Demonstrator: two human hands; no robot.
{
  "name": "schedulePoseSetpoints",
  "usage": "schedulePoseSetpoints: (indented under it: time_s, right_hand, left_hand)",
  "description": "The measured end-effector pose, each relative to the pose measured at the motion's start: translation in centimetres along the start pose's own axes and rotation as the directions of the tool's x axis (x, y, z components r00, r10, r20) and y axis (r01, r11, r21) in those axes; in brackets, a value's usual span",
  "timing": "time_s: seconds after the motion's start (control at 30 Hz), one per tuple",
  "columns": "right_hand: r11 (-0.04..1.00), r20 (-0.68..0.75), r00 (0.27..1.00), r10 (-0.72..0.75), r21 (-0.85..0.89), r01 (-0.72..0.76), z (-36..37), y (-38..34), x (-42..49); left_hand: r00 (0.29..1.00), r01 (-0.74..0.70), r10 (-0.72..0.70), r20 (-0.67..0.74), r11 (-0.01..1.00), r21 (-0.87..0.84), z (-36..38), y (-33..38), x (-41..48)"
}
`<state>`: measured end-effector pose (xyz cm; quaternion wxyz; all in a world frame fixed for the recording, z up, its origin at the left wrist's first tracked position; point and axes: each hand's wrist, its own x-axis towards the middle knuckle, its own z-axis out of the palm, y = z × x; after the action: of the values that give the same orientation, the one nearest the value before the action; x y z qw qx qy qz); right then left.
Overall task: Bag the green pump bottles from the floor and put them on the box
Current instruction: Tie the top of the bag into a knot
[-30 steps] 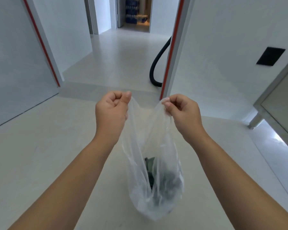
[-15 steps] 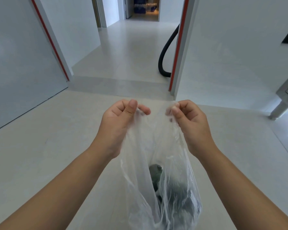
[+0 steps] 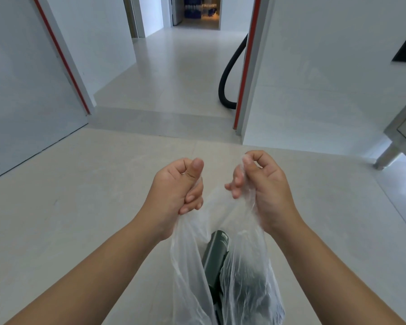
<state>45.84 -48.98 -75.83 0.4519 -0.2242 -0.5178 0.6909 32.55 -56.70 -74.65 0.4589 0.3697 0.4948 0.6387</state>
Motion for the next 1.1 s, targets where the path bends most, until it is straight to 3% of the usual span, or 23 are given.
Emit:
schedulePoseSetpoints:
  time_s: [0.17, 0.33, 0.47, 0.7, 0.93, 1.1]
  right_hand:
    - [0.995, -0.017, 0.996, 0.091, -0.039, -0.091, 0.2, 0.1, 0.0]
    - [0.982, -0.057, 0.980, 0.188, 0.013, -0.188, 0.5, 0.3, 0.1]
    - [0.962, 0.029, 0.965, 0.262, 0.073, -0.264, 0.1, 0.1, 0.3]
    - [0.982, 0.096, 0.980, 0.173, -0.097, -0.164, -0.4, 0.1, -0.3]
    - [0.975, 0.070, 0.990, 0.124, -0.194, -0.108, -0.4, 0.0, -0.3]
    - [0.962, 0.097, 0.984, 0.147, -0.247, -0.119, -0.1, -0.2, -0.5]
  left_hand:
    - [0.998, 0.031, -0.031, 0.054, 1.000, 0.007, 0.6, -0.5, -0.1]
    - [0.984, 0.156, -0.147, 0.104, 0.984, -0.084, 0.7, -0.9, 0.0]
    - [0.986, 0.147, -0.143, 0.080, 0.988, -0.048, 0.7, -1.2, 0.0]
    - [0.997, -0.024, 0.020, 0.075, 0.998, 0.054, 0.8, -1.5, -0.5]
    - [0.996, 0.064, -0.067, 0.062, 0.997, 0.048, 0.7, -1.3, -0.6]
    - [0.995, 0.051, -0.055, 0.079, 0.997, 0.051, 0.7, -1.2, -0.7]
